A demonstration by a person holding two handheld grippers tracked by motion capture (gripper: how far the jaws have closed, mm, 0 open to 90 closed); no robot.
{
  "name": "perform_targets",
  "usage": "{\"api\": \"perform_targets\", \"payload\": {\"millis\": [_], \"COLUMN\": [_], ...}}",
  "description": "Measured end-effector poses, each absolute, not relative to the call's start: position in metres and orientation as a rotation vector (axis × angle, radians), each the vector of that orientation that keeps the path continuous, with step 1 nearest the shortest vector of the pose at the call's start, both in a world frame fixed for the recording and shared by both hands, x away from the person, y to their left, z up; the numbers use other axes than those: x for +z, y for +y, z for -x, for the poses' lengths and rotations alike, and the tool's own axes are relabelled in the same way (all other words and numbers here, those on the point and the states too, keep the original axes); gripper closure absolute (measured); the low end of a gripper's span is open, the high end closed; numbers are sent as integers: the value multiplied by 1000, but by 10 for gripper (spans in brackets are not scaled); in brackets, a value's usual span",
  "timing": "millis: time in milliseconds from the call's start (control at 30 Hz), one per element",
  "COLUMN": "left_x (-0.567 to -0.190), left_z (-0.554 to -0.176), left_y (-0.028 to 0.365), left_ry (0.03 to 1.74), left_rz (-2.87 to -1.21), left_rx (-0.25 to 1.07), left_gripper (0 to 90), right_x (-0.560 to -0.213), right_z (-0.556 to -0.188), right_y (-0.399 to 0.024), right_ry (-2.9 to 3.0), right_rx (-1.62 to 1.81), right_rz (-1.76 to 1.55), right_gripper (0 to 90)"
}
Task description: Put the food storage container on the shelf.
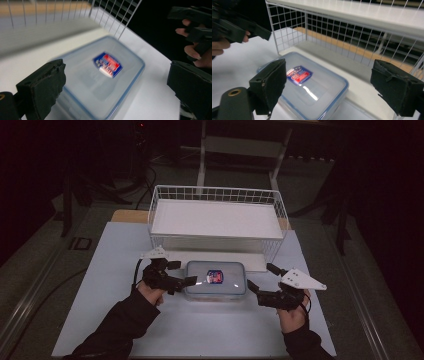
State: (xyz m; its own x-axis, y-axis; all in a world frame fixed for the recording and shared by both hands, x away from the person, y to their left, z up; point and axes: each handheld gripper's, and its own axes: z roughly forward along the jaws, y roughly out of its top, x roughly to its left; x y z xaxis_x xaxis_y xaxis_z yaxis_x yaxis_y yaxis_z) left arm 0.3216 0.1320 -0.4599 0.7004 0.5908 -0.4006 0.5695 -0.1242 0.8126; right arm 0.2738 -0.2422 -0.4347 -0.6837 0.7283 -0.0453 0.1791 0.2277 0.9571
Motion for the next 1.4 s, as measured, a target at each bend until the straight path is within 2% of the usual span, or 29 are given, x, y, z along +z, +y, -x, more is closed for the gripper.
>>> {"api": "perform_targets", "payload": {"millis": [167,500,600,633,833,900,933,1133,1300,1400], "left_x": [-482,-509,-516,-520,-525,-525,-526,-530,-532,-533], "left_z": [-340,-362,-367,-370,-372,-372,-373,-375,-376,-376], "left_y": [136,145,146,146,145,145,145,147,151,152], "left_ry": [1081,1254,1274,1288,1288,1286,1284,1286,1279,1272], "left_rz": [-1782,-1713,-1709,-1697,-1699,-1702,-1705,-1667,-1636,-1633], "left_rx": [-139,-333,-381,-415,-452,-455,-459,-513,-546,-551], "left_gripper": [17,48,83,148,203,263,322,373,456,469], "right_x": [-439,-449,-449,-449,-450,-450,-450,-451,-455,-460], "right_z": [-279,-284,-284,-284,-285,-286,-286,-285,-289,-293], "right_y": [-238,-233,-232,-233,-233,-234,-235,-238,-238,-238], "right_ry": [2051,2122,2131,2136,2150,2153,2150,2148,2187,2214], "right_rx": [1441,1439,1442,1444,1435,1437,1442,1445,1427,1431], "right_rz": [-882,-917,-920,-924,-934,-940,-950,-958,-987,-1017], "right_gripper": [101,99,99,99,99,101,101,132,132,132]}}
